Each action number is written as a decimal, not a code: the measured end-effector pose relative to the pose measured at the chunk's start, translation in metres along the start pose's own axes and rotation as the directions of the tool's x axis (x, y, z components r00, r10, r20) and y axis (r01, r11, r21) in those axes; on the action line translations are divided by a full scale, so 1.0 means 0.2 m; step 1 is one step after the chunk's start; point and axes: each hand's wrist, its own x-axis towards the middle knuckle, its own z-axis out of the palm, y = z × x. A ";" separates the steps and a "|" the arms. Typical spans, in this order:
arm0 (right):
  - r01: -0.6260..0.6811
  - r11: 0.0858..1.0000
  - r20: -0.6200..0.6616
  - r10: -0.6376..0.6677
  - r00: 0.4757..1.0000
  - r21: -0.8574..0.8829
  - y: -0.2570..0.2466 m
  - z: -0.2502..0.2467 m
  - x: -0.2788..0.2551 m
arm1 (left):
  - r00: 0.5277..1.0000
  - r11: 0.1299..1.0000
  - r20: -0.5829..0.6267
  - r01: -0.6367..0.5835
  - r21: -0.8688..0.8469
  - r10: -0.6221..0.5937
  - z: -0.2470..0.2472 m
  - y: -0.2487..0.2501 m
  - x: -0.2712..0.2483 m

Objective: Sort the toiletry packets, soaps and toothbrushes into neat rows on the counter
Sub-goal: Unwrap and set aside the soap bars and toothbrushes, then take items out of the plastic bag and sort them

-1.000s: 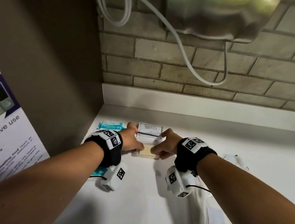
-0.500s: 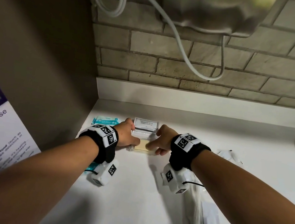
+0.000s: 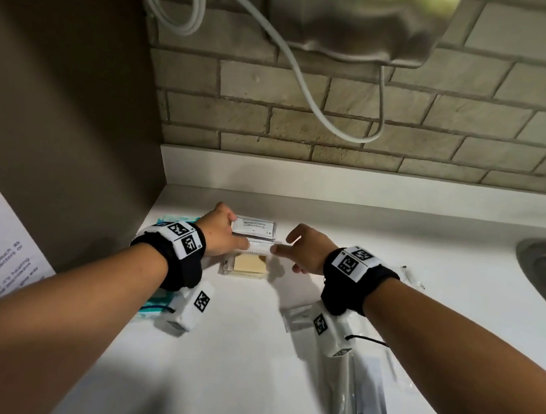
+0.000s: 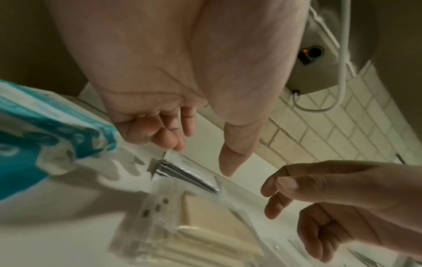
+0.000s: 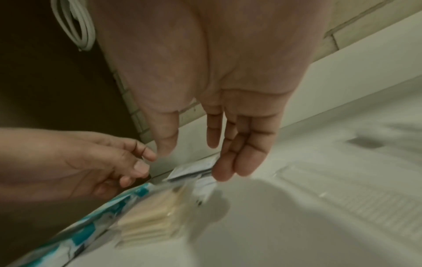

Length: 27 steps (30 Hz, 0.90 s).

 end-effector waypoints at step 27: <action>0.115 0.776 0.173 -0.008 0.985 -0.620 0.76 -0.46 -0.11 | 0.975 0.982 0.196 -0.131 0.133 0.104 0.46 0.59 -0.33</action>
